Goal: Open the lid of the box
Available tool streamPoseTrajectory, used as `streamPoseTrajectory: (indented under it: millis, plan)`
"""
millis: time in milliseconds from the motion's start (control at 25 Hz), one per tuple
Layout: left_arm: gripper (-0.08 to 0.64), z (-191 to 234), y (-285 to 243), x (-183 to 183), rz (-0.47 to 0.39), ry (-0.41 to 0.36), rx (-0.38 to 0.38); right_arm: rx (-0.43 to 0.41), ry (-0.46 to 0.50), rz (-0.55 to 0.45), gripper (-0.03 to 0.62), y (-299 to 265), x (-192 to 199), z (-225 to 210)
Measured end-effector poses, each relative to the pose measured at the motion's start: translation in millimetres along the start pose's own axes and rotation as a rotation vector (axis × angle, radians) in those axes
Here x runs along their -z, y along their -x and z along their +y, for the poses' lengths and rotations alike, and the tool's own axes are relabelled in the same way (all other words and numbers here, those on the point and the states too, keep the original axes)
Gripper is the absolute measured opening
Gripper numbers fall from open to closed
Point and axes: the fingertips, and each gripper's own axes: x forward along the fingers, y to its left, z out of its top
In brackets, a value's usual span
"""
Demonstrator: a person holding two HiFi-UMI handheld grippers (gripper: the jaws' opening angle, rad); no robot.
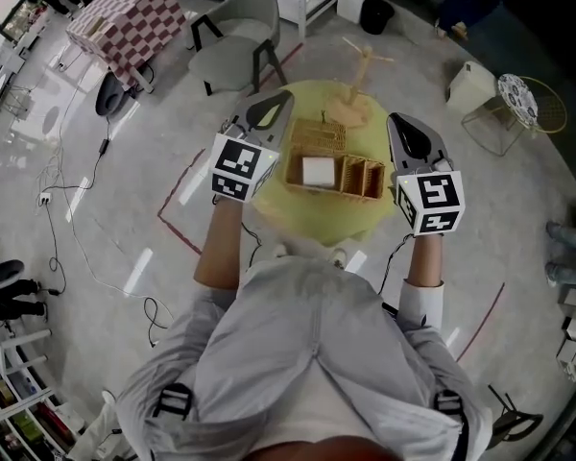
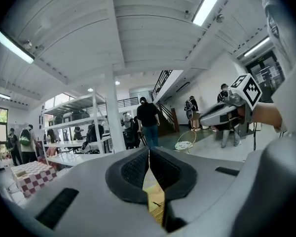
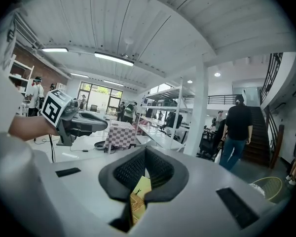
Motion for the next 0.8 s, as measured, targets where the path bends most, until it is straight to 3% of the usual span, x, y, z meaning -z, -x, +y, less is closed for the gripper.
streamPoseTrajectory:
  millis: [800]
  plan:
    - [0.034, -6.5, 3.6, 4.1, 0.003, 0.002, 0.012, -0.023, 0.002, 0.003, 0.021, -2.9, 2.1, 9.6]
